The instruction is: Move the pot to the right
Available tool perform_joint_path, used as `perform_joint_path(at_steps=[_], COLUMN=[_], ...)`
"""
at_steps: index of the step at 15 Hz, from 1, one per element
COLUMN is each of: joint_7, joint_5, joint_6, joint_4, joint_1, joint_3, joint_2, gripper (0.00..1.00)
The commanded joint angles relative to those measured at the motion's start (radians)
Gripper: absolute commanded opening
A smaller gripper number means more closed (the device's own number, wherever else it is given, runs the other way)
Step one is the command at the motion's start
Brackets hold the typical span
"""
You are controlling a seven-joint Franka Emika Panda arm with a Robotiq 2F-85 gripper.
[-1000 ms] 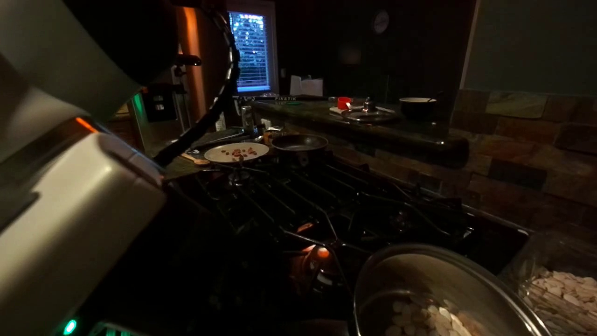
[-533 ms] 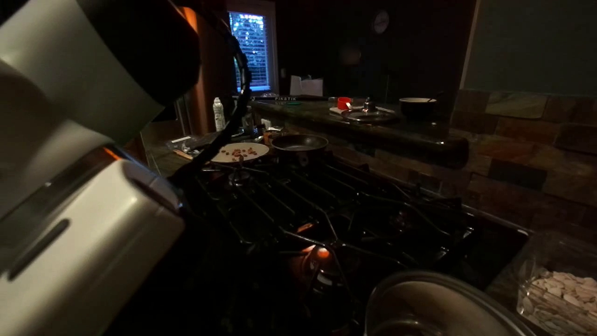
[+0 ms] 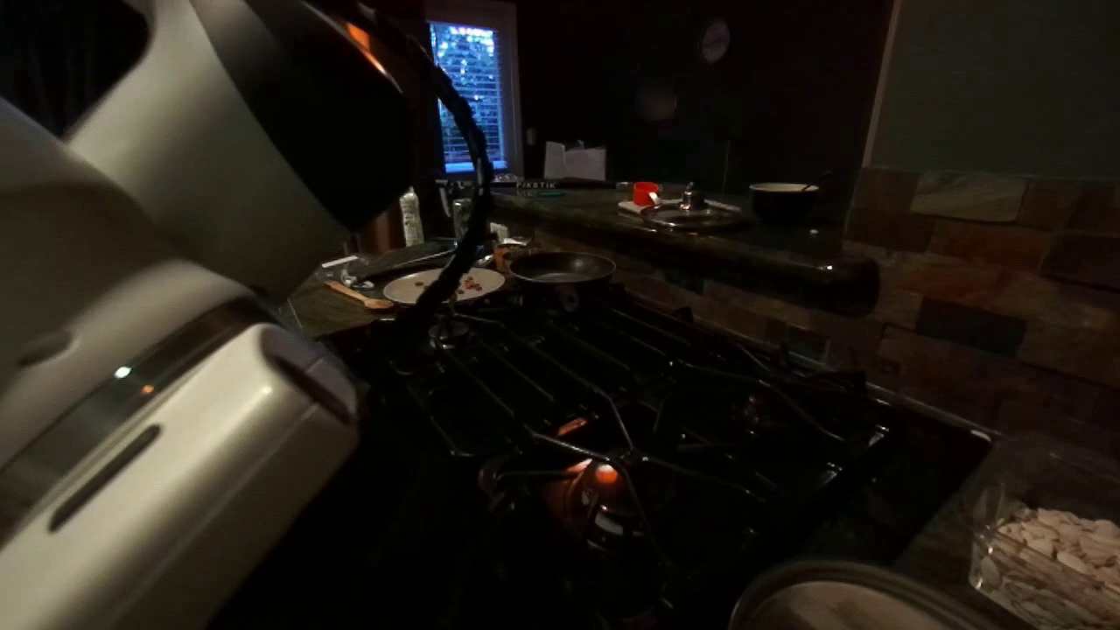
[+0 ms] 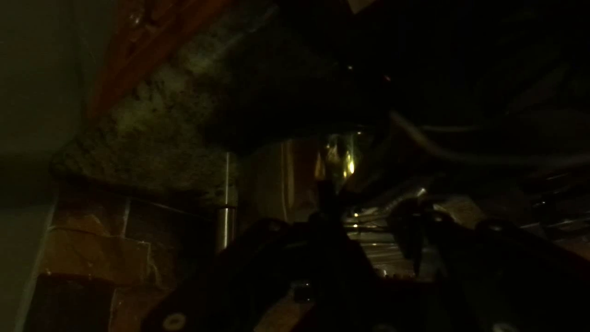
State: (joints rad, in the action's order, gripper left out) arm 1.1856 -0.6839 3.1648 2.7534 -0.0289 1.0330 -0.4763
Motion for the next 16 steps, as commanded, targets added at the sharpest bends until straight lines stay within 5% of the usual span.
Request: perform_joint_path(at_steps=[1,9,16], joint_7=[0.023,0.055,0.050], joint_5=[-0.016,0.064,0.170], joint_6=[0.090,0.268,0.387], joint_4=[0.000,-0.008,-0.023], joint_1=[0.115,0.375,0.532], joint_3=[0.097,0.318,0.478], joint_2=[-0.031,-0.101,-0.143], gripper=[0.08,0.08,0.08])
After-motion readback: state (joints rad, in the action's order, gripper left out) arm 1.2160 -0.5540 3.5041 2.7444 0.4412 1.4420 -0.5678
